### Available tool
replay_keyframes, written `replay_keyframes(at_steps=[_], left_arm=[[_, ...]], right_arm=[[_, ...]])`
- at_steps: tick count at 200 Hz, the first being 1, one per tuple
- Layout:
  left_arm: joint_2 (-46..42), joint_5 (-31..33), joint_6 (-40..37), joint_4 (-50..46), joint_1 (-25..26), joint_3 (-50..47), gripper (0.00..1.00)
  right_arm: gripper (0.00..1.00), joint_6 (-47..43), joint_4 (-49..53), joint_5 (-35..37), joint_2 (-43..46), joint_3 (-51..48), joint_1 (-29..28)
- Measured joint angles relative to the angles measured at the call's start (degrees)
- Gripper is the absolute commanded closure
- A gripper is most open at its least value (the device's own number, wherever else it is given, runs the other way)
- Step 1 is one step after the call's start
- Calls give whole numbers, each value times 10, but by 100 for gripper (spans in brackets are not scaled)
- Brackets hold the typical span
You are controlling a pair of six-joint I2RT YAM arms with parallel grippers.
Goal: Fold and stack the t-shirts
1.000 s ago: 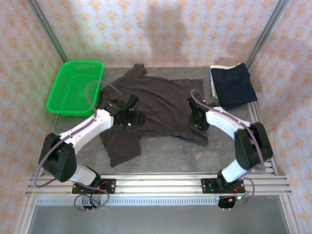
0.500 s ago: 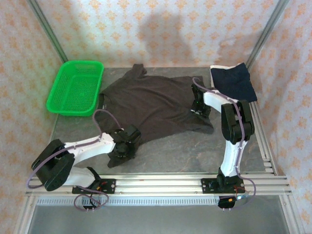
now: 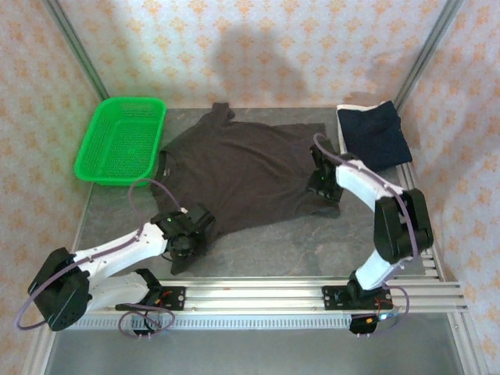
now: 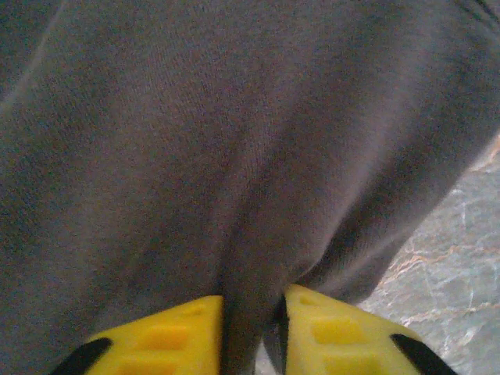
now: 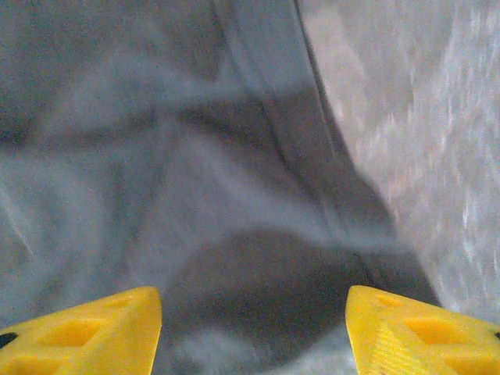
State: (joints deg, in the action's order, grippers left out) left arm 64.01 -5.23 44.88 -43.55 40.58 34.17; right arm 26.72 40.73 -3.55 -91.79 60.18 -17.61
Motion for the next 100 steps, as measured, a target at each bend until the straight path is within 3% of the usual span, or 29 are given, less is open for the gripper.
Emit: replay_keyframes(at_steps=[16, 39, 54, 83, 100], left_arm=[[-1, 4, 0, -8, 0, 3, 41], [-1, 14, 15, -13, 0, 5, 30], [-1, 17, 23, -18, 0, 5, 24], [6, 29, 37, -35, 0, 5, 19], [5, 34, 47, -39, 0, 2, 18]], right_arm=[[38, 20, 0, 4, 19, -54, -3], [43, 45, 2, 15, 20, -104, 1], [55, 60, 1, 24, 31, -117, 1], [87, 73, 2, 42, 75, -135, 5], [97, 84, 6, 51, 106, -147, 10]])
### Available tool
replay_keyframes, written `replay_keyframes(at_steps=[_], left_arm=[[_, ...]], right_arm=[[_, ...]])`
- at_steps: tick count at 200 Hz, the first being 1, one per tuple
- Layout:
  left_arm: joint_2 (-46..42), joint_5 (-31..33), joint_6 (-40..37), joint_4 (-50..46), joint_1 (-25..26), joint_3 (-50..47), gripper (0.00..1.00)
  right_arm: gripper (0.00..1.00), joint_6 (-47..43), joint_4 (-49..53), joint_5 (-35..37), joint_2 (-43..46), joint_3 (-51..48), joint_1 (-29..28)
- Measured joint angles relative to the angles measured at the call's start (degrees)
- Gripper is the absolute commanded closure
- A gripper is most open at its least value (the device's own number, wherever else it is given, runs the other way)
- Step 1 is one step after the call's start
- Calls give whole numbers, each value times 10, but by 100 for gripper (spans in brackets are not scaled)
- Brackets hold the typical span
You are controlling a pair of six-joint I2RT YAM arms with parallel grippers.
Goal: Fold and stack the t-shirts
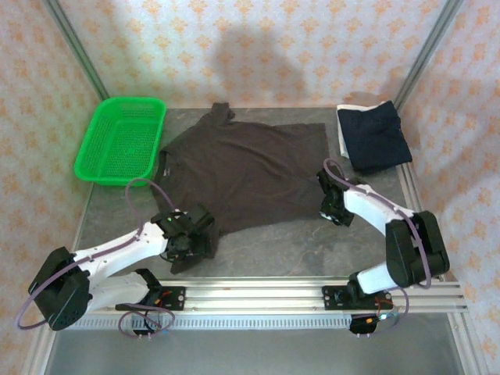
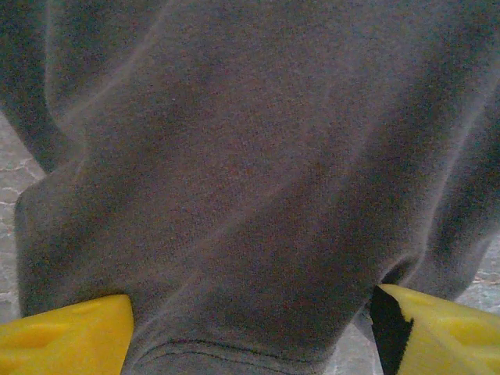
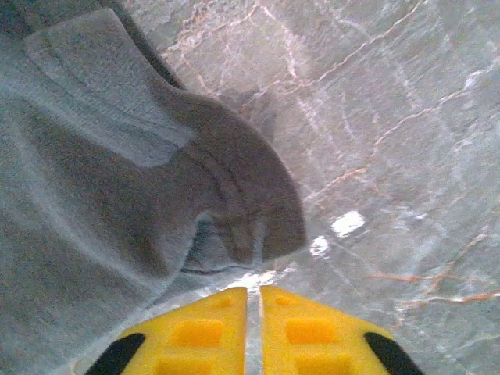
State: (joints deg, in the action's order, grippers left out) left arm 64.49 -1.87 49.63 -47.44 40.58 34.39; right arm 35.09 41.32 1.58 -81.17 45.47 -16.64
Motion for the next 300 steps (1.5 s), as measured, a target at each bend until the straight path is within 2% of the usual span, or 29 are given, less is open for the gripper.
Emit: replay_keyframes(at_steps=[7, 55, 59, 73, 83, 106, 157, 178, 189, 208, 239, 254, 276, 300], left_arm=[[-3, 3, 5, -2, 0, -3, 18], [-61, 29, 57, -30, 0, -39, 17], [-67, 33, 63, -33, 0, -42, 18], [-83, 46, 82, -45, 0, -45, 18], [-94, 58, 96, -57, 0, -45, 18], [-122, 85, 129, -78, 0, -46, 23], [-148, 87, 186, -74, 0, -101, 32], [-165, 80, 202, -65, 0, -130, 38], [-169, 79, 209, -54, 0, -142, 45], [-176, 82, 216, -57, 0, -147, 65], [-187, 86, 218, -60, -1, -147, 100], [-198, 85, 212, -61, -1, -146, 100], [-226, 72, 205, -49, 0, -132, 100], [-238, 78, 181, -57, 0, -47, 100]], right_arm=[[100, 2, 4, 4, 12, -2, 1], [100, 16, 33, 21, 119, -3, 3], [96, 17, 33, 21, 123, -3, 3], [69, 24, 33, 21, 129, -3, 3], [60, 26, 33, 21, 124, -3, 3], [52, 32, 23, 19, 91, -4, 3], [51, 45, -33, 3, 42, -19, 4], [53, 50, -57, 3, 20, -22, 6], [55, 54, -70, 3, 11, -26, 9], [64, 56, -80, 1, -7, -28, 11], [90, 53, -85, 0, -16, -29, 12], [100, 55, -86, 1, -13, -31, 13], [100, 56, -75, 5, 9, -32, 13], [100, 55, -48, 11, 71, -31, 13]])
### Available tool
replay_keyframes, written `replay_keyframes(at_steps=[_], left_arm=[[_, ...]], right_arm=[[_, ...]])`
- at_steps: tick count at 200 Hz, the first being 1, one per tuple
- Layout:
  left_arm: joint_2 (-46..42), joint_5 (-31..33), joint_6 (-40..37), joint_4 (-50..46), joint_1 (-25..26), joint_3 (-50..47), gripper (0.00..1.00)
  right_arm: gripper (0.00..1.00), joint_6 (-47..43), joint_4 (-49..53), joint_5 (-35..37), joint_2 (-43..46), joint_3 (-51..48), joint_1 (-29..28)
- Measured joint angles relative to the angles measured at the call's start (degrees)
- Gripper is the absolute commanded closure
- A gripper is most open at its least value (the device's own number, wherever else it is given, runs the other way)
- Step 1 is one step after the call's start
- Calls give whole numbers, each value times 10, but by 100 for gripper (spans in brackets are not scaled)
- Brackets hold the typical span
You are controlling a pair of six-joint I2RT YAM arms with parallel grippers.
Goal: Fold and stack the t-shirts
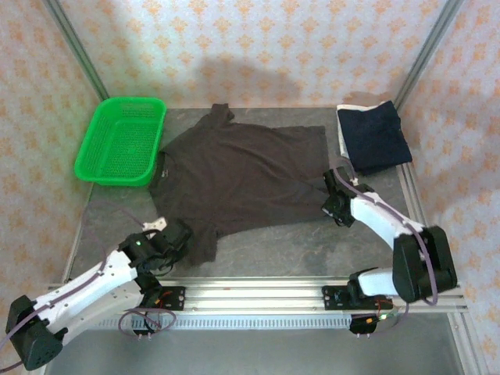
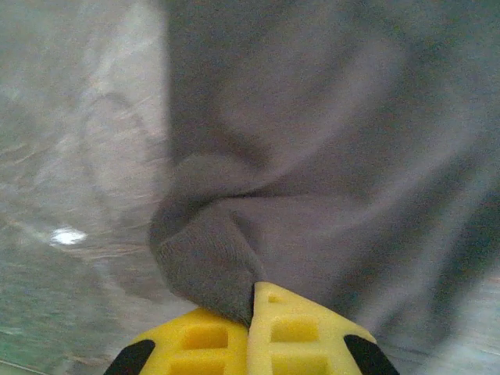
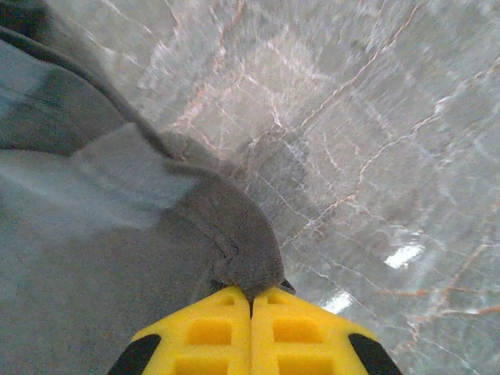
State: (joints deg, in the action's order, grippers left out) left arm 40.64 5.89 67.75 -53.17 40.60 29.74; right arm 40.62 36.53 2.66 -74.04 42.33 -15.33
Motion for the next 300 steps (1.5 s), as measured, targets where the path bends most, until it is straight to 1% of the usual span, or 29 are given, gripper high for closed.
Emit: replay_keyframes(at_steps=[26, 42, 67, 95, 120, 134, 160, 180, 201, 235, 244, 265, 300], left_arm=[[10, 15, -43, -8, -14, 112, 100], [30, 23, -78, -19, -37, 169, 100], [71, 28, -125, -34, -66, 231, 100], [95, 42, -167, -49, -77, 285, 100], [93, 53, -189, -60, -81, 317, 100], [92, 54, -195, -66, -81, 318, 100], [92, 54, -202, -75, -82, 317, 100], [111, 53, -217, -75, -97, 317, 100], [165, 47, -234, -52, -124, 317, 100], [292, 17, -264, 2, -170, 331, 100], [318, 13, -275, 8, -188, 348, 100], [359, 7, -297, 21, -228, 400, 100], [441, 1, -329, 42, -264, 494, 100]], right_arm=[[100, -2, 47, 9, 82, 12, 0], [100, -4, 77, 12, 122, 34, 0], [100, -9, 114, 16, 156, 79, 0], [100, -15, 142, 21, 178, 108, 0], [100, -17, 171, 23, 181, 107, 0], [100, -16, 191, 21, 172, 104, -1], [100, -8, 221, 21, 174, 103, -20], [100, -10, 222, 23, 177, 103, -22], [100, -27, 206, 19, 120, 111, -22], [99, -68, 167, 13, -72, 179, -17], [98, -80, 158, 12, -110, 198, -13], [98, -99, 150, 14, -168, 246, 1], [97, -122, 136, 26, -248, 329, 24]])
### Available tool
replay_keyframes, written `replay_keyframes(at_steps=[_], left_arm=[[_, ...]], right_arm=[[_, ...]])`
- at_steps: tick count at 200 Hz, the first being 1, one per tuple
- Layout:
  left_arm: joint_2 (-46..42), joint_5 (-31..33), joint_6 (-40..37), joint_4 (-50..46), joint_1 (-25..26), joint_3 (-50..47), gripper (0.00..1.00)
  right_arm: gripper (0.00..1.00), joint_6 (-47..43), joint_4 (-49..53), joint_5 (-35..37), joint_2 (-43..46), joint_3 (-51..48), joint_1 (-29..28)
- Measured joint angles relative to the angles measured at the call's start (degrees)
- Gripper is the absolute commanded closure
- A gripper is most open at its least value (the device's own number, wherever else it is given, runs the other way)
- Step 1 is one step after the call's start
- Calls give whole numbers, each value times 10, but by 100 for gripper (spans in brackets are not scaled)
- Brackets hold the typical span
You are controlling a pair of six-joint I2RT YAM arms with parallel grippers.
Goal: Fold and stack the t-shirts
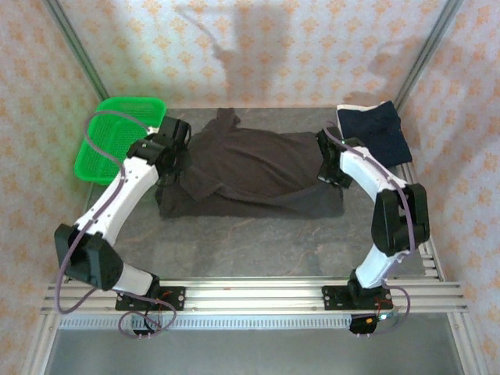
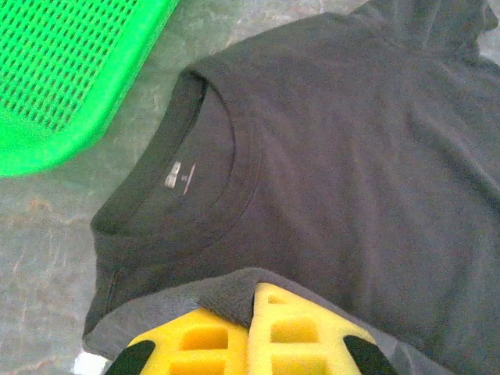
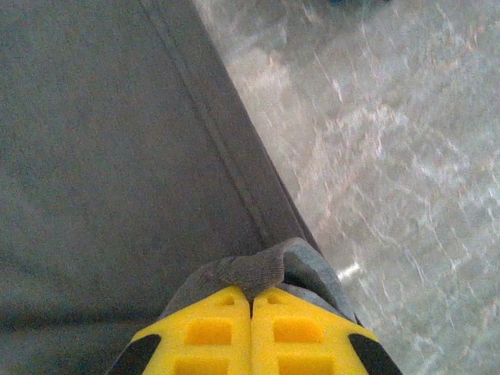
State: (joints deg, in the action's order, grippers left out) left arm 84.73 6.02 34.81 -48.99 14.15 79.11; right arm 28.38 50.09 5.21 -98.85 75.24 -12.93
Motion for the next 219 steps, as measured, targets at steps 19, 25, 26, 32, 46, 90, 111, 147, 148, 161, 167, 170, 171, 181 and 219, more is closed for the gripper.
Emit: replay_keyframes(at_steps=[19, 25, 26, 32, 46, 90, 111, 147, 148, 161, 167, 170, 171, 181, 219], left_arm=[[56, -11, -13, 6, -12, 31, 100], [73, -14, -16, 6, -16, 38, 100], [75, -15, -17, 7, -16, 38, 100], [92, -18, -19, 7, -19, 42, 100], [125, -27, -23, 7, -28, 48, 100], [186, -37, -37, 4, -46, 90, 100], [217, -42, -48, 3, -50, 129, 87], [275, -53, -67, -6, -62, 179, 56], [277, -53, -66, -7, -63, 180, 55], [283, -56, -73, -14, -72, 182, 41], [283, -56, -76, -18, -75, 181, 38], [282, -57, -79, -20, -76, 181, 38], [280, -57, -82, -20, -77, 180, 38], [267, -57, -81, -18, -83, 165, 38], [139, -96, -70, 10, -69, 6, 52]], right_arm=[[97, -10, -5, 3, -43, 36, 10], [97, -14, -7, 2, -56, 45, 12], [97, -14, -7, 3, -58, 48, 12], [97, -16, -8, 2, -70, 56, 13], [97, -21, -9, 2, -97, 75, 14], [97, -30, -11, 6, -142, 99, 19], [96, -30, -10, 11, -148, 100, 26], [76, -42, -6, 21, -149, 100, 33], [75, -42, -6, 22, -149, 100, 33], [62, -49, -3, 28, -147, 100, 34], [58, -51, -3, 30, -142, 98, 35], [56, -46, -3, 30, -139, 97, 35], [55, -47, -3, 30, -136, 96, 35], [49, -52, -10, 28, -116, 82, 35], [47, -48, -61, -17, 2, -23, -15]])
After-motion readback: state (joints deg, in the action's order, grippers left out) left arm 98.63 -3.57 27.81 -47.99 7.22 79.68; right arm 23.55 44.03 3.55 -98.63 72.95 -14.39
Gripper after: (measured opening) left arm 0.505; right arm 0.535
